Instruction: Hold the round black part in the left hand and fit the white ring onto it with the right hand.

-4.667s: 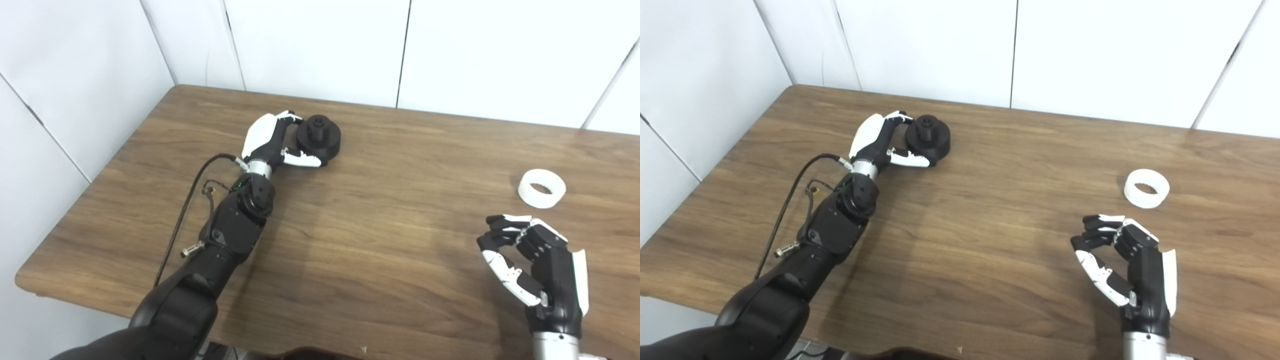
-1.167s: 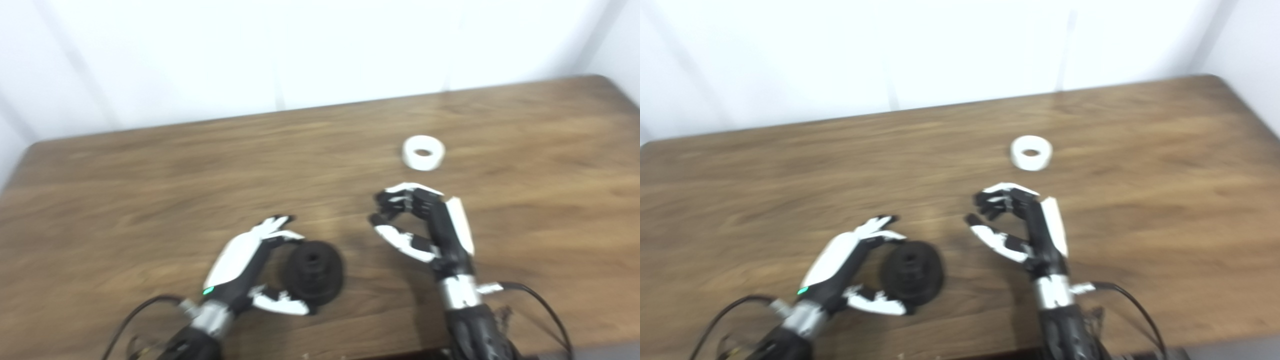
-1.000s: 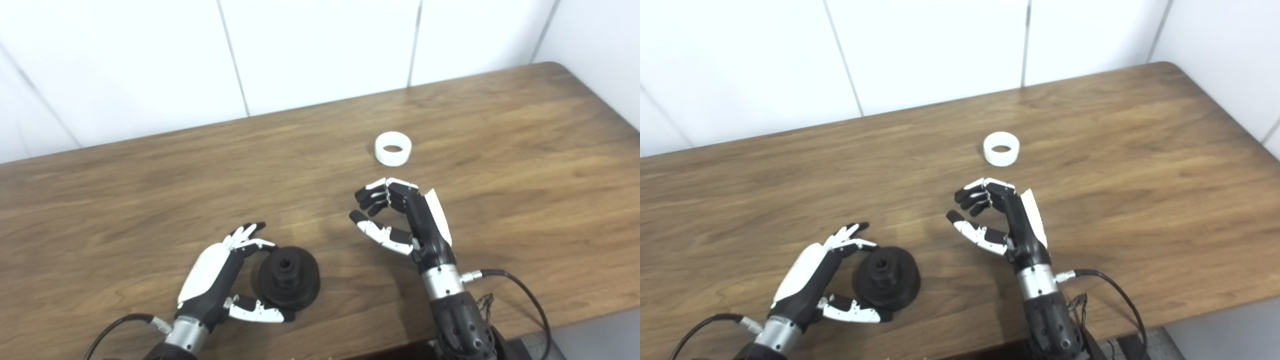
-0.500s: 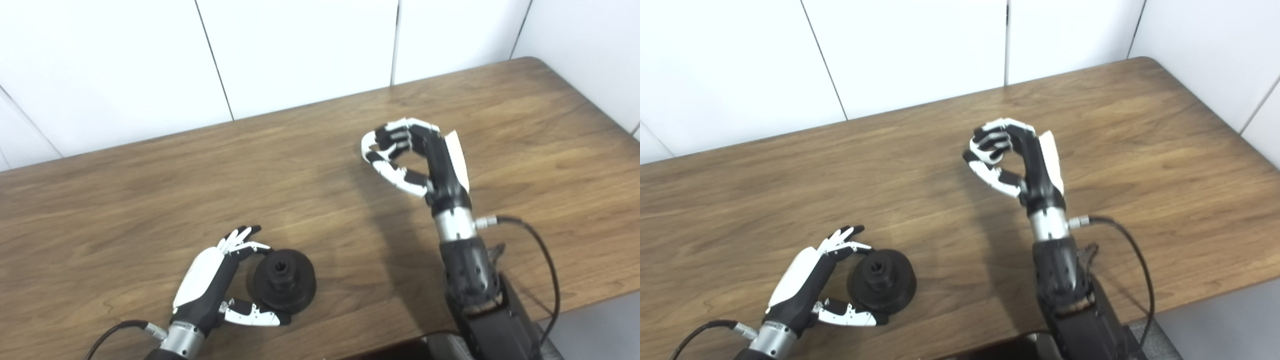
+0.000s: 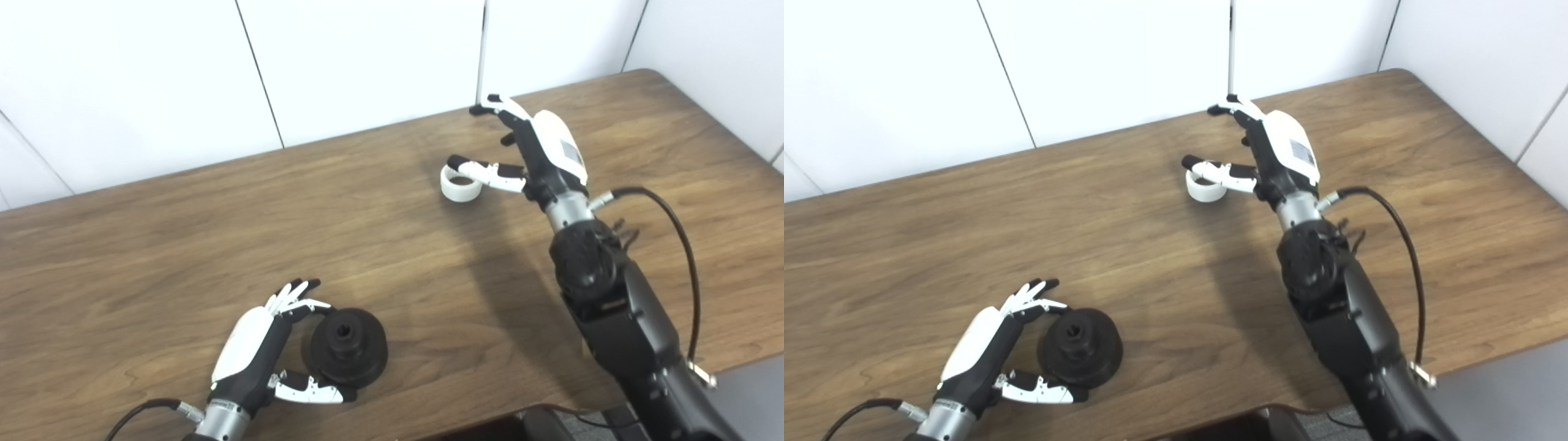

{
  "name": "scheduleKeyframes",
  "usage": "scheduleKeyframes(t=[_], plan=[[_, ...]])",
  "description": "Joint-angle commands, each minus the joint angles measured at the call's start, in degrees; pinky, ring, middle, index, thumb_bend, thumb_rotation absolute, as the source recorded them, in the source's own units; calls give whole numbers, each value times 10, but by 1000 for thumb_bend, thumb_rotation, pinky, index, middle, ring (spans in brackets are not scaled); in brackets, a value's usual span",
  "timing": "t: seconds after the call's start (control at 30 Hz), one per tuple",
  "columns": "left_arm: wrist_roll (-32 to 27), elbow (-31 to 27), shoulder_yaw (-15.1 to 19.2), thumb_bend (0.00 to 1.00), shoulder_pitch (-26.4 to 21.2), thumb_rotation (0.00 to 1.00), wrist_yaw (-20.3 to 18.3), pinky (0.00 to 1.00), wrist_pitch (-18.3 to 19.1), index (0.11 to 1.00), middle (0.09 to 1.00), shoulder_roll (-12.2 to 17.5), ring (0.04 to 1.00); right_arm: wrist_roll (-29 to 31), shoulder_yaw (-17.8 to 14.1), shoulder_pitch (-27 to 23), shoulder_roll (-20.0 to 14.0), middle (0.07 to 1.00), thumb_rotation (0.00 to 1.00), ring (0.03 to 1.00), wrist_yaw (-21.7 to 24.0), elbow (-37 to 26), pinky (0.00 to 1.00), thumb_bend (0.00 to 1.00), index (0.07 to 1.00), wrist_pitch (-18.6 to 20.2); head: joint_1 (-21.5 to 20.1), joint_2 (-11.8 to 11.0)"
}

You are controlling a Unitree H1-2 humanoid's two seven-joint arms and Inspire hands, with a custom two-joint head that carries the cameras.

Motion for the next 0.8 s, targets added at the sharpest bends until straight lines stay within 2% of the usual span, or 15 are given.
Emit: scheduleKeyframes(t=[0.0,0.17,0.3,0.4,0.53,0.67,0.77], plan=[[6,3,-1,950,-9,209,4,1000,-9,623,954,1,1000,-13,0,-42,-22,955,625,918,3,13,732,751,870,-9,4,2],[5,3,0,951,-7,209,3,1000,-7,625,954,-1,1000,-14,9,-82,-42,960,619,943,3,81,792,772,882,-24,6,2],[7,3,-2,956,-6,205,4,1000,-5,626,955,-4,1000,-17,17,-102,-49,945,610,931,2,123,795,754,874,-25,13,4],[11,3,-2,954,-5,220,5,1000,-4,626,955,-6,1000,-11,26,-113,-58,953,631,939,8,158,817,779,879,-37,16,5],[11,2,-1,951,-4,217,3,1000,-2,626,957,-8,1000,2,50,-125,-84,973,684,970,51,194,857,792,911,-60,16,6],[13,-1,-1,953,-3,211,0,1000,2,625,958,-9,1000,10,71,-131,-105,978,699,975,95,210,867,805,905,-71,17,7],[13,-1,-2,963,-2,206,0,1000,4,625,954,-11,998,17,80,-133,-114,986,692,992,123,217,914,829,895,-73,17,8]])
